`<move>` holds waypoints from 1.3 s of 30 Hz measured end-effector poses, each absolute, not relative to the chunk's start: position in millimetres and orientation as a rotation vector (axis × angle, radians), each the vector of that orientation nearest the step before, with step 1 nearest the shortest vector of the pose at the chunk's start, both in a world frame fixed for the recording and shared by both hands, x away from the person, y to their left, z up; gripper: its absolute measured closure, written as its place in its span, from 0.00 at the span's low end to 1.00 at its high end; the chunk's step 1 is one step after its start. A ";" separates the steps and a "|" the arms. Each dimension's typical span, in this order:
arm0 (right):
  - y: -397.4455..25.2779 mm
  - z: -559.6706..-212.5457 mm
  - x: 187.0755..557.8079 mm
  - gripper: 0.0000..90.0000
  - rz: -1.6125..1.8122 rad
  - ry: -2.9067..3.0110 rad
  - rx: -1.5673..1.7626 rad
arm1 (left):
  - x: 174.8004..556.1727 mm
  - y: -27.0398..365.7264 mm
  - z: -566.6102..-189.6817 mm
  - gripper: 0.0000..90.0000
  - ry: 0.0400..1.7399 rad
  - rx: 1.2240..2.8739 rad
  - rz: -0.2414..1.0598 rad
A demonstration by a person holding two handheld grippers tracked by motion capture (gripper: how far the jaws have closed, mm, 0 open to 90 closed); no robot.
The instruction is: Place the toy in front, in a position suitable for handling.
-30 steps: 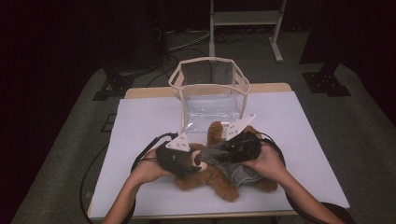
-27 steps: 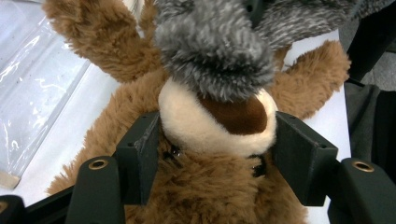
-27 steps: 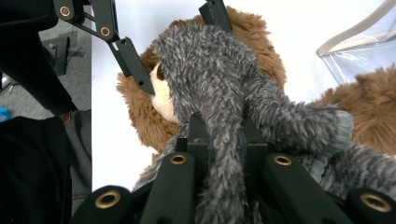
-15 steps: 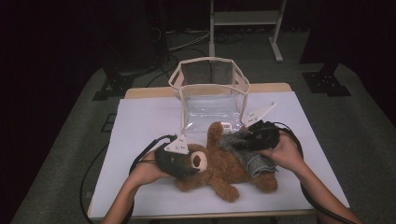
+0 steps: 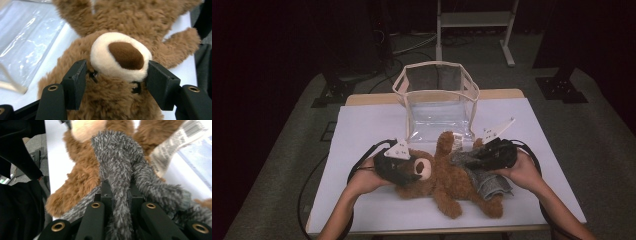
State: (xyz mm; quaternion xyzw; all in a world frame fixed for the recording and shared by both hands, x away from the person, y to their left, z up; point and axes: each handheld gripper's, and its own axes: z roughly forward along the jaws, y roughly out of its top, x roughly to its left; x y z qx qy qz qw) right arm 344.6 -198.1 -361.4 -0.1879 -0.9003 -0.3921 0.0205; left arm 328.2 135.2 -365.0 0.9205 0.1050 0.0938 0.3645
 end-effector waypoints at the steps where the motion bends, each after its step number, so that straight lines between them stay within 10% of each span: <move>1: -197.4 -362.0 342.8 0.88 -1.223 -2.792 -0.578 | 329.0 136.6 -365.1 0.40 0.278 2.368 0.236; 39: -168.9 -361.2 325.4 0.88 -1.238 -2.812 -0.390 | 327.7 125.7 -347.1 0.44 0.211 2.338 0.133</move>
